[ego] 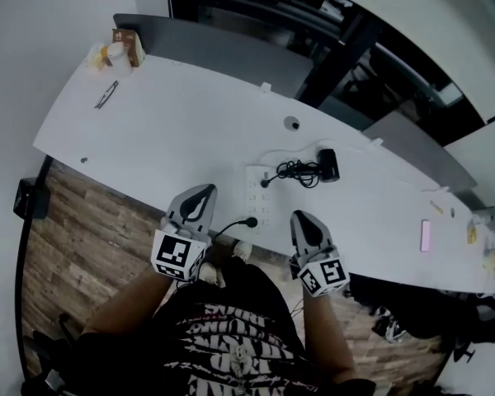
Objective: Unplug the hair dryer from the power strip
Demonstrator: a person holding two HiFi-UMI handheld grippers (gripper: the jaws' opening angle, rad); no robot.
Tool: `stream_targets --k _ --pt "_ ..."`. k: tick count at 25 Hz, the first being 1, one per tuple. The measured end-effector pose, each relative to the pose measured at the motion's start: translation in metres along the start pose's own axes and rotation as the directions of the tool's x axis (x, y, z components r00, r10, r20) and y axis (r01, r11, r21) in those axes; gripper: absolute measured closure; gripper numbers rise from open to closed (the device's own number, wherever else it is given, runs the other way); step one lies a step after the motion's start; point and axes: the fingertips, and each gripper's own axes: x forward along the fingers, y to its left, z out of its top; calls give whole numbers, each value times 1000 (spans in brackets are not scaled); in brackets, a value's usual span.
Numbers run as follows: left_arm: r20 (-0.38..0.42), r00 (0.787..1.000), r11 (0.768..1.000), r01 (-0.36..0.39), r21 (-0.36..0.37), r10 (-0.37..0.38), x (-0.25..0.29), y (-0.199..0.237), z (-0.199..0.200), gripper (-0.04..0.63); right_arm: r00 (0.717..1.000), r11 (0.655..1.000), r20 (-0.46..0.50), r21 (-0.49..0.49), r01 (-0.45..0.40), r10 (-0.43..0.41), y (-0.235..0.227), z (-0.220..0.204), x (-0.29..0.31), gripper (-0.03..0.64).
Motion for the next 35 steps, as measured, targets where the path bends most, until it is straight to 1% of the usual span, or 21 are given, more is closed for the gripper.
stream_targets --k 4,7,10,12,14,16,18,20,22,25,26,28,29,30,31,32,35 --pt "-1 1000 1000 12 28 -12 14 -6 1 572 999 1000 -18 13 -27 27 -2 -6 7 575" --pt "-22 999 999 27 37 -26 28 -10 -8 571 998 998 -37 20 -52 52 -3 -13 18 575" --pt "-79 996 999 46 23 -44 43 -21 -31 571 995 995 -52 53 -83 86 -7 -25 31 574" --pt "-144 988 998 60 12 -58 55 -29 -52 571 992 991 -59 78 -107 111 -11 -34 40 574" --pt "-215 974 997 72 3 -70 68 -35 -76 571 988 987 -90 107 -117 127 -20 -50 53 573" --pt "-266 961 997 83 -1 -80 83 -41 -97 571 981 983 -140 139 -117 136 -33 -73 69 562" --pt "-302 949 996 92 -4 -89 99 -44 -116 572 969 978 -197 176 -115 150 -44 -96 86 467" --pt "-341 935 995 98 -7 -94 116 -47 -135 571 955 970 -243 211 -120 170 -51 -117 100 463" --pt "-391 916 995 99 -5 -93 129 -49 -157 572 943 964 -270 230 -131 192 -53 -130 112 463" --pt "-473 877 996 91 -11 -85 146 -48 -195 571 932 955 -284 252 -156 227 -55 -143 133 463" --pt "-501 861 995 94 -18 -90 151 -49 -206 572 930 951 -280 264 -162 237 -55 -146 139 464" --pt "-561 820 992 120 -34 -118 156 -54 -224 572 934 947 -266 275 -166 241 -56 -146 149 475" --pt "-587 799 990 139 -37 -134 158 -57 -231 571 936 949 -260 268 -165 236 -56 -144 152 529" --pt "-604 785 988 154 -30 -141 160 -59 -235 571 939 951 -253 262 -167 234 -56 -143 153 541" --pt "-610 781 986 164 -11 -137 162 -60 -237 571 941 948 -242 269 -171 238 -56 -141 154 543" --pt "-610 783 985 171 21 -123 164 -60 -236 572 943 940 -222 291 -177 246 -57 -140 154 547" --pt "-616 785 969 201 144 -71 167 -62 -236 571 956 905 -114 371 -211 269 -62 -133 147 552"
